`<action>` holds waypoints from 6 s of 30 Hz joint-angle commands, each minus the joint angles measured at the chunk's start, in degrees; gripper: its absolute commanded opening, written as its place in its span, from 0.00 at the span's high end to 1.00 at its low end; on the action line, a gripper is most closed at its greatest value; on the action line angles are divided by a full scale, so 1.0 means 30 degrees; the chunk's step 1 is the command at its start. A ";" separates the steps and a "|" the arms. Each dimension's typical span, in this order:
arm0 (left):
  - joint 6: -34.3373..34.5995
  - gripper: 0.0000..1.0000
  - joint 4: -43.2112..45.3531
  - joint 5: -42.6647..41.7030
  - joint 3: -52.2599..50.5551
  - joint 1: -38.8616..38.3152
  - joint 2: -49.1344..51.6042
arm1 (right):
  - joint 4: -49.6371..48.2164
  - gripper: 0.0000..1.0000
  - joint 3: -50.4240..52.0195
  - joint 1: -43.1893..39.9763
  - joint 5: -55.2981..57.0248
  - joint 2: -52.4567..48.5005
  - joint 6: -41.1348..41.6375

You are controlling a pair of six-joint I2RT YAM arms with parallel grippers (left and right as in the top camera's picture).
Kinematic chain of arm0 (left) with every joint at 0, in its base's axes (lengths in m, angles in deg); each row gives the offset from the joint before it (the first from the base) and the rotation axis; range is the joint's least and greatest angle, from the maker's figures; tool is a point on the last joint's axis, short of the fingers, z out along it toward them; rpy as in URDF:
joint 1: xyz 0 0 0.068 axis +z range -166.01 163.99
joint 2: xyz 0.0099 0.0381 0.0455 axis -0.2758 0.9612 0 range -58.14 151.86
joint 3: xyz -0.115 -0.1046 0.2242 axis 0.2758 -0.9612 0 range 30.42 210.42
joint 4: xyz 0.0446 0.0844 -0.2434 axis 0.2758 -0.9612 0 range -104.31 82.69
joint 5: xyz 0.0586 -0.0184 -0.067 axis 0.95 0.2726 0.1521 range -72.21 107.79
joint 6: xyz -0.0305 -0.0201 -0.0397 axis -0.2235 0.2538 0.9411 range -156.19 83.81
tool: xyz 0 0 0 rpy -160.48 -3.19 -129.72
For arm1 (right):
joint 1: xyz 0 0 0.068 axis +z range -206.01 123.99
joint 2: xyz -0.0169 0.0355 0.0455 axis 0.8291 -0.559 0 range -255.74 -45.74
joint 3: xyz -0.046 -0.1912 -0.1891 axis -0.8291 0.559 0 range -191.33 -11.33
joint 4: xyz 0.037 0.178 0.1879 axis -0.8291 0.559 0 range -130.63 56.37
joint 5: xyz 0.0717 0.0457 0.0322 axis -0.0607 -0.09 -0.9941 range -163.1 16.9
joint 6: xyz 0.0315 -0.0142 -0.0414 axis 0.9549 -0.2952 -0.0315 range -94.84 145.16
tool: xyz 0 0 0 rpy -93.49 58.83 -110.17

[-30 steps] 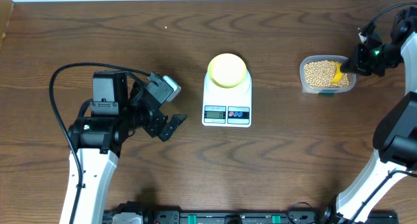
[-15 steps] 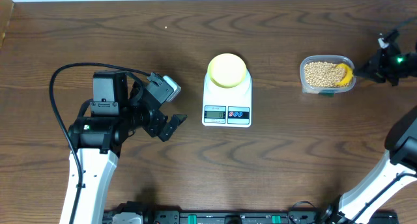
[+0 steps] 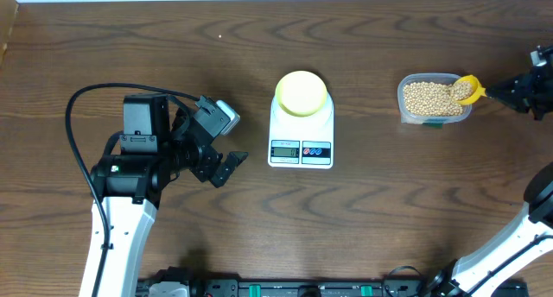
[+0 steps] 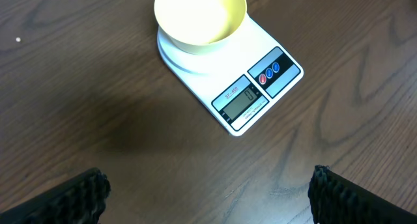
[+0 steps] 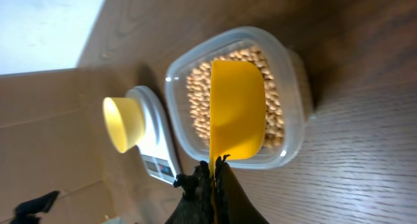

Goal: Scoop item into bowl and weigh 50g on scale
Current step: 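Tilt the scoop up and lift it out of the tub with soybeans, then carry the scoop over the yellow bowl and tip soybeans into it, then move the empty scoop back to the soybean tub with the right gripper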

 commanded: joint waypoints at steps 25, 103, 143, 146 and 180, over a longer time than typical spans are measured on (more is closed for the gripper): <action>-0.0277 0.01 0.0007 -0.0240 -0.0117 0.0080 0.0073 | 0.1727 0.99 0.0073 0.4175 -0.6244 -0.0197 -0.0772; -0.0277 0.01 0.0007 -0.0248 -0.0117 0.0080 0.0073 | -0.1610 0.99 -0.6462 1.8622 1.0382 -0.0197 0.5646; -0.0277 0.01 0.0007 -0.0248 -0.0117 0.0080 0.0073 | -0.0051 0.99 -1.0870 1.7653 1.3974 -0.0153 0.3985; -0.0277 0.01 0.0007 -0.0240 -0.0117 0.0080 0.0073 | 0.1749 0.99 -1.2167 1.6109 1.3988 -0.0153 0.3985; -0.0277 0.01 0.0007 -0.0248 -0.0117 0.0080 0.0073 | 0.2280 0.99 -0.4102 0.8816 1.7333 -0.0160 0.3038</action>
